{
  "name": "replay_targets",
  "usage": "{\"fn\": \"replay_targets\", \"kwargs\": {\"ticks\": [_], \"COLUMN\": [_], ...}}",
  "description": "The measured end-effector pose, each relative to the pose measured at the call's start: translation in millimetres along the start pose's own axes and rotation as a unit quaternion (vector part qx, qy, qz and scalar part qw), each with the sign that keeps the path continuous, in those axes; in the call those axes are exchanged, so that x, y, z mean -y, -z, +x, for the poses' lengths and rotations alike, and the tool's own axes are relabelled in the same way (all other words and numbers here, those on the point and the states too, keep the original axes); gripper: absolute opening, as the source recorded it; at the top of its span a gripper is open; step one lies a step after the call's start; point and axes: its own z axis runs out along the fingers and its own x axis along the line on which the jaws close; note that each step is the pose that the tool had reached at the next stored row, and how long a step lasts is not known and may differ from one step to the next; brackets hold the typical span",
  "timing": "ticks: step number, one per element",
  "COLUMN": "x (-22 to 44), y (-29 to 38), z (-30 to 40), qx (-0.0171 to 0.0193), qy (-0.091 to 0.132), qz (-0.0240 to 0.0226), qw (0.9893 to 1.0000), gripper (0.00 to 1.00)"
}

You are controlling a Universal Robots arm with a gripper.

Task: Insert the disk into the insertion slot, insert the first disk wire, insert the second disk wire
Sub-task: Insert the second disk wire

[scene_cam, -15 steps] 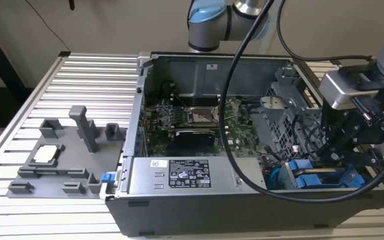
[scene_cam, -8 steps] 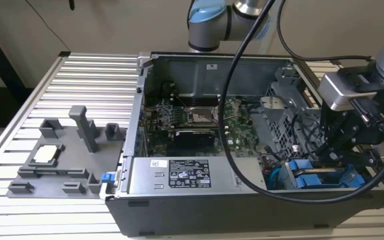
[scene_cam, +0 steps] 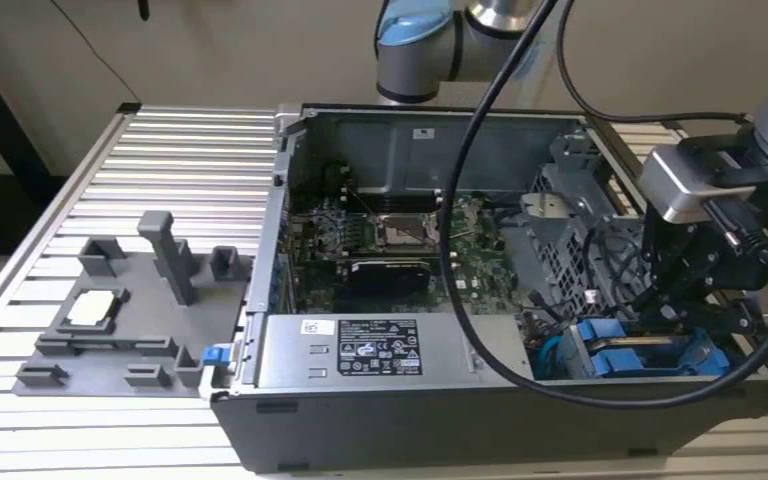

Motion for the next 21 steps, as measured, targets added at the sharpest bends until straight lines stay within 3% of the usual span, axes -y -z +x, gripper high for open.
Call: {"fn": "replay_targets", "kwargs": {"ticks": [11, 18, 21], "x": [0.0, 0.0, 0.0], "y": [-5.7, -7.0, -3.3], "z": [0.5, 1.0, 0.8], "qx": [-0.0006, -0.0003, -0.0004], "qy": [-0.026, -0.027, -0.027], "qz": [0.0019, 0.0020, 0.0019], "qw": [0.9997, 0.9996, 0.9996], "gripper": [0.16, 0.18, 0.24]}}
